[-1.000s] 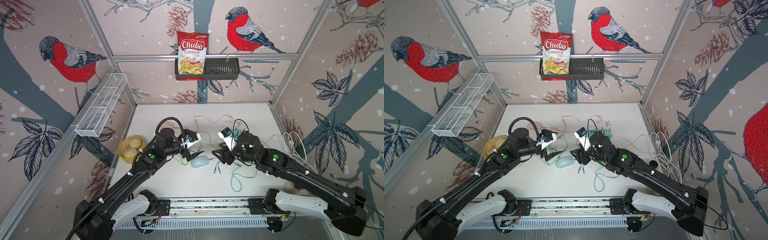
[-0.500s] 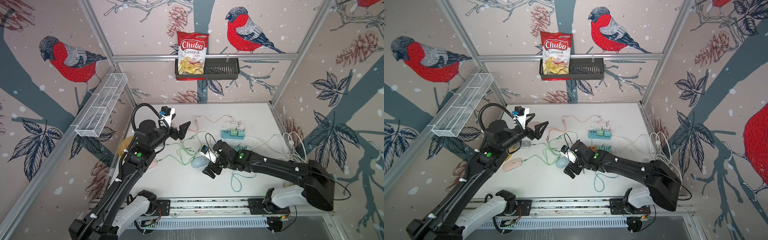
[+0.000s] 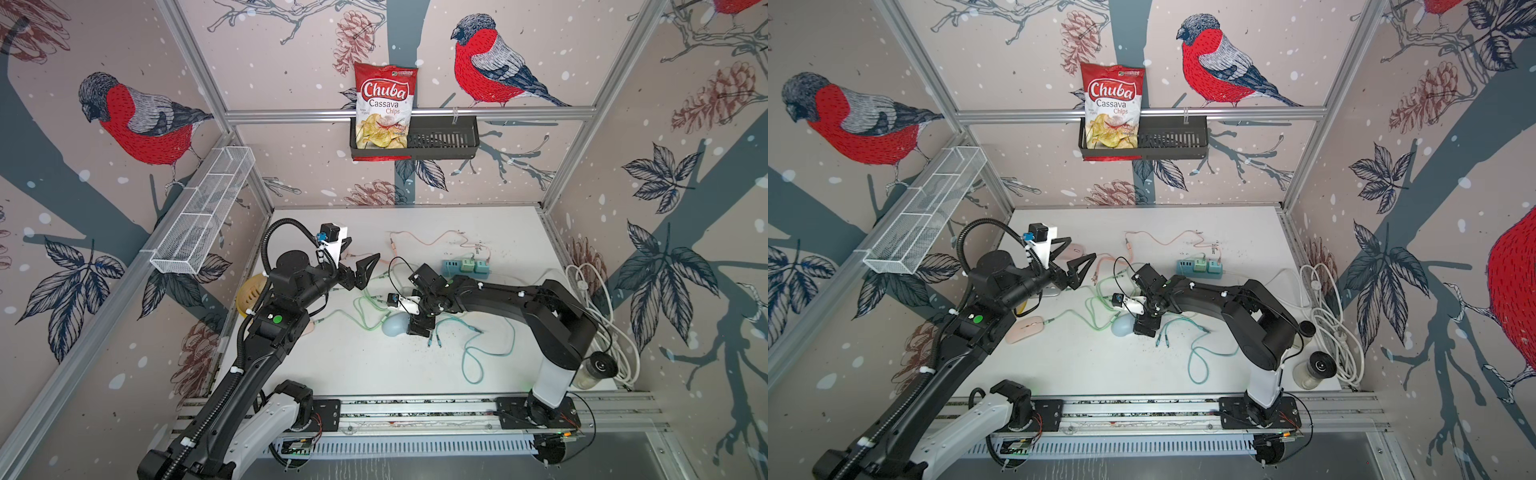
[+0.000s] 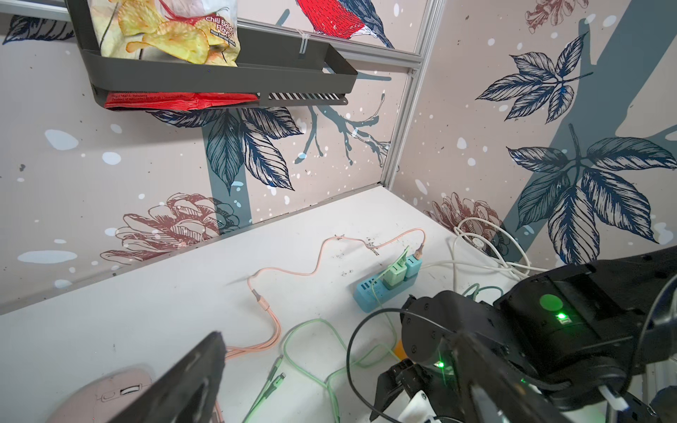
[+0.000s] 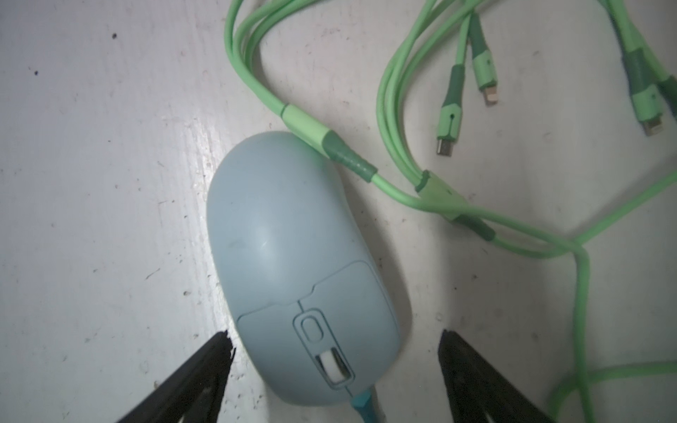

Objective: Unplug the wireless mouse
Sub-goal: Pick up the mouse from the center of the board.

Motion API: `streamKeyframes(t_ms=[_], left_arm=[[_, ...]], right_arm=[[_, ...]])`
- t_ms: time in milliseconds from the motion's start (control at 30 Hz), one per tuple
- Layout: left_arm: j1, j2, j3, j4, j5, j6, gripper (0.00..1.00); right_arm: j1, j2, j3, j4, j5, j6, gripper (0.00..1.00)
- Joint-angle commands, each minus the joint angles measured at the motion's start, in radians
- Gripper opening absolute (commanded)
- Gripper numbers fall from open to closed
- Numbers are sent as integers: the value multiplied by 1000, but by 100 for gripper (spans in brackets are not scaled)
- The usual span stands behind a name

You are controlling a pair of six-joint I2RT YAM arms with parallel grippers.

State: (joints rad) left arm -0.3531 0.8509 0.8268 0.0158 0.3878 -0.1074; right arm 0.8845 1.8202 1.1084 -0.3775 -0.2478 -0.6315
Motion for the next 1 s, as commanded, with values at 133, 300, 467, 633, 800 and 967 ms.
streamKeyframes(t_ms=[133, 300, 467, 633, 800, 967], left_arm=[[6, -12, -3, 54, 6, -5, 96], [22, -9, -6, 61, 17, -9, 96], [38, 1, -9, 70, 27, -15, 96], [41, 18, -17, 84, 49, -14, 96], [40, 48, -27, 135, 155, -59, 96], [41, 146, 41, 114, 253, -320, 96]], right_arm=[[41, 81, 33, -39, -5, -56, 70], [65, 106, 14, -12, 40, -24, 47], [84, 29, -43, 39, 41, 19, 38], [107, -121, -91, 27, 47, 84, 40], [120, -315, -130, -1, 111, 193, 40], [104, -523, -148, -35, 192, 277, 43]])
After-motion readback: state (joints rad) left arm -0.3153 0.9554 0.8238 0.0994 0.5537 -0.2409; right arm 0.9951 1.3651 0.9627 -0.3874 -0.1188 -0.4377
